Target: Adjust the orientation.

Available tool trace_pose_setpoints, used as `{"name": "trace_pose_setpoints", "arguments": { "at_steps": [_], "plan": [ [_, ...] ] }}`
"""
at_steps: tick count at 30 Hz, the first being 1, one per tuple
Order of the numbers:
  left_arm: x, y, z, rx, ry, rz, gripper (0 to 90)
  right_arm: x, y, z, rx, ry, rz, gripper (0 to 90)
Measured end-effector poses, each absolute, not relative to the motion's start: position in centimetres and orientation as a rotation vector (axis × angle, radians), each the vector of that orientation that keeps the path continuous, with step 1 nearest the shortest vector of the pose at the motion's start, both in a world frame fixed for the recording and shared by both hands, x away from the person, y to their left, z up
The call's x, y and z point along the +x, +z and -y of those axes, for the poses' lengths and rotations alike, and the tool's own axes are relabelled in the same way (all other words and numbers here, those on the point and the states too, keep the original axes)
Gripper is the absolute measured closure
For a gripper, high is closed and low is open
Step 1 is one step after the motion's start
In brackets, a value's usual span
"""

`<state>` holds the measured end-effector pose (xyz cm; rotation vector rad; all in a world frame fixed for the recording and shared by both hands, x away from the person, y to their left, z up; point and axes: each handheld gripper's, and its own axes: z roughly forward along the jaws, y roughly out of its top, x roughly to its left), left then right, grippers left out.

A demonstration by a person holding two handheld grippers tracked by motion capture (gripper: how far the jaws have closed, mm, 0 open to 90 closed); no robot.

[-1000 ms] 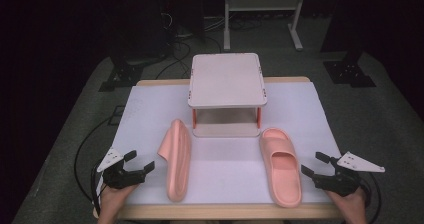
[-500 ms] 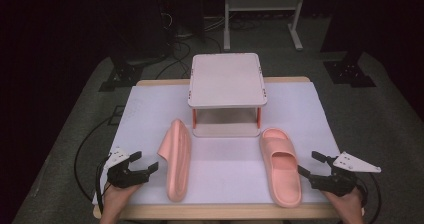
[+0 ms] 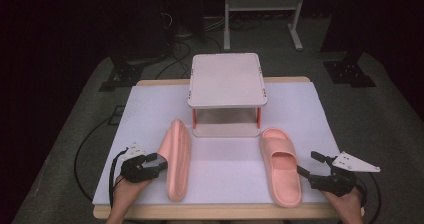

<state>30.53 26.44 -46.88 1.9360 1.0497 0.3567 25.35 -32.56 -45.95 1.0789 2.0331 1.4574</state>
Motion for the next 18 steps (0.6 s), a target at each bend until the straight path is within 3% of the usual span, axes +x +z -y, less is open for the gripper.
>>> {"name": "trace_pose_setpoints", "arguments": {
  "at_steps": [13, 18],
  "plan": [
    [31.7, -46.6, -25.9, 1.932, 0.349, -1.057, 46.7, 25.4, -46.1, 32.3, 1.075, 1.45, -2.044, 20.5],
    [32.0, -46.3, -25.3, 1.919, 0.353, -1.051, 55.9, 25.4, -46.2, 32.3, 1.086, 1.456, -2.046, 20.4]
  ]
}}
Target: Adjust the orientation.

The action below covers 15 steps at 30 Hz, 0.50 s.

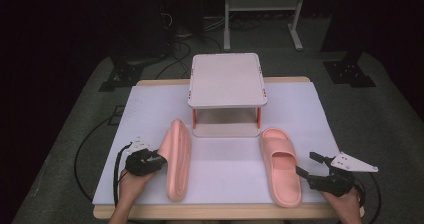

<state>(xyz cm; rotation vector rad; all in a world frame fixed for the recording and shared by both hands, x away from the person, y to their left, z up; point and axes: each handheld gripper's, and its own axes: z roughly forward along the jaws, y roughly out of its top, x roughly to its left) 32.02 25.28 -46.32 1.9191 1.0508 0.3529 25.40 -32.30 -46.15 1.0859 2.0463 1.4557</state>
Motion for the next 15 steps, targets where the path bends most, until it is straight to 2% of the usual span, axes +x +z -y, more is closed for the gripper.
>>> {"name": "trace_pose_setpoints", "arguments": {
  "at_steps": [15],
  "plan": [
    [31.93, -45.54, -24.74, 1.865, 0.363, -1.047, 57.3, 25.6, -46.41, 32.07, 1.088, 1.443, -2.066, 20.4]
  ]
}}
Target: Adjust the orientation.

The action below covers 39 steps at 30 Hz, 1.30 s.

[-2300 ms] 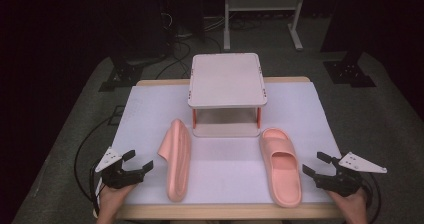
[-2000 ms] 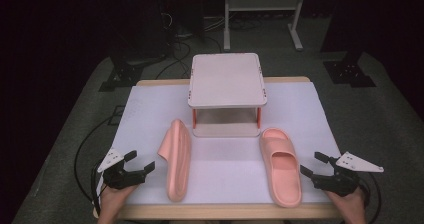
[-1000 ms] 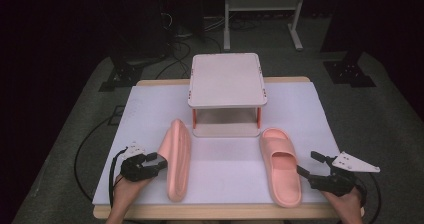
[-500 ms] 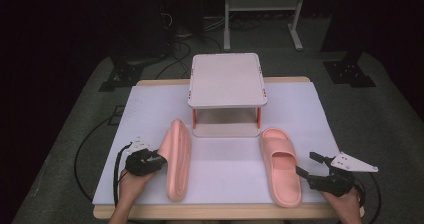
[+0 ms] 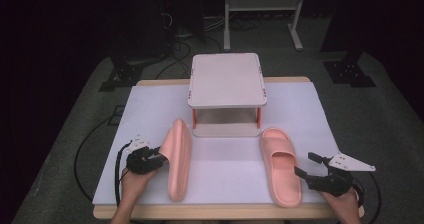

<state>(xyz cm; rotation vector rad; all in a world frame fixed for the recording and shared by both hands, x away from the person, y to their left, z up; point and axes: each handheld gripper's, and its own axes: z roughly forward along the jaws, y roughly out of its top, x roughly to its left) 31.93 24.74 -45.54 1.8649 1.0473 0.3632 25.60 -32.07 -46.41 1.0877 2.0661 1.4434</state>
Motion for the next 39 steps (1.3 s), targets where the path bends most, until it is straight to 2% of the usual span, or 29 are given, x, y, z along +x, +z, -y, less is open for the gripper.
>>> {"name": "trace_pose_setpoints", "arguments": {
  "at_steps": [13, 24, 39],
  "plan": [
    [31.9, -44.6, -23.0, 1.848, 0.353, -0.993, 56.4, 25.7, -46.5, 31.9, 1.093, 1.441, -2.072, 20.5],
    [32.2, -45.3, -22.0, 1.78, 0.3, -1.046, 58.0, 25.7, -46.5, 32.1, 1.089, 1.449, -2.067, 20.5],
    [32.2, -45.5, -21.0, 1.773, 0.291, -1.024, 56.1, 25.6, -46.4, 31.7, 1.08, 1.447, -2.077, 20.5]
  ]
}}
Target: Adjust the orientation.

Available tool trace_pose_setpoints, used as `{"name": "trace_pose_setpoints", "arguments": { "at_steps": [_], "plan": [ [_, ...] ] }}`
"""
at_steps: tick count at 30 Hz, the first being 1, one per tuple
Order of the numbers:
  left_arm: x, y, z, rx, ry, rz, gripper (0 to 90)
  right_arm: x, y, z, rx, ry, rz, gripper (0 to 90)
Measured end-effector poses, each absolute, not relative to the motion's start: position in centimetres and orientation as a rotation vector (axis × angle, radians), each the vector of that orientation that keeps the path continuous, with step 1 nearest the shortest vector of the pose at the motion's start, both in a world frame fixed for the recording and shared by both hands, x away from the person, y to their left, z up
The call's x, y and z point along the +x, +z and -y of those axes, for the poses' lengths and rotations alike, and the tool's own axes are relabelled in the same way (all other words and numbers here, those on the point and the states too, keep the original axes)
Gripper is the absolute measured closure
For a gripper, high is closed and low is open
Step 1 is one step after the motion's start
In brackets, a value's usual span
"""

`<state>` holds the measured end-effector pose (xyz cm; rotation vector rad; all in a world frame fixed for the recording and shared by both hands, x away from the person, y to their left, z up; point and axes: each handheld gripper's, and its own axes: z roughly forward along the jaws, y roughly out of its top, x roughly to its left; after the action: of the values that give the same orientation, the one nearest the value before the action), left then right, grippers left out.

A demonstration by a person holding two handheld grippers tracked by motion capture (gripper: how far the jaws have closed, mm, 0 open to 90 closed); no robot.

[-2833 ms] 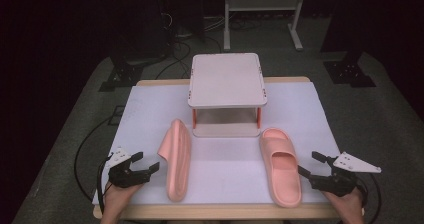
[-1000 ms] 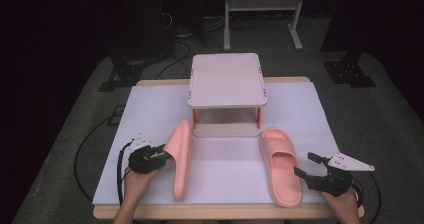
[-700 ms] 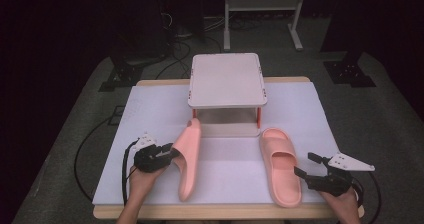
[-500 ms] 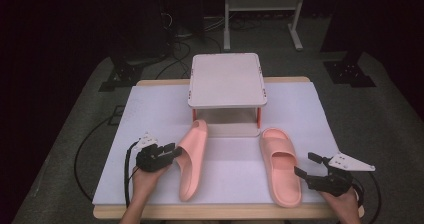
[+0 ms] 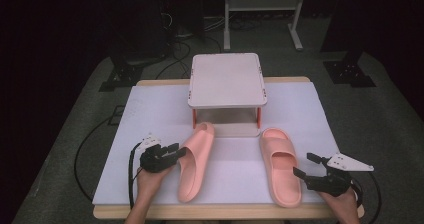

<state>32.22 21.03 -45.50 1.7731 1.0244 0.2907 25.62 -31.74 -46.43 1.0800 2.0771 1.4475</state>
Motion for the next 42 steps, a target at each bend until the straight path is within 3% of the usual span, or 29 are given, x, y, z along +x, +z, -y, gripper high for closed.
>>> {"name": "trace_pose_setpoints", "arguments": {
  "at_steps": [31, 42],
  "plan": [
    [32.0, -45.7, -18.3, 1.802, 0.256, -0.969, 53.4, 25.6, -46.5, 31.3, 1.062, 1.448, -2.092, 20.6],
    [31.7, -46.1, -17.3, 1.843, 0.276, -0.944, 47.1, 25.6, -46.5, 31.1, 1.059, 1.444, -2.104, 20.6]
  ]
}}
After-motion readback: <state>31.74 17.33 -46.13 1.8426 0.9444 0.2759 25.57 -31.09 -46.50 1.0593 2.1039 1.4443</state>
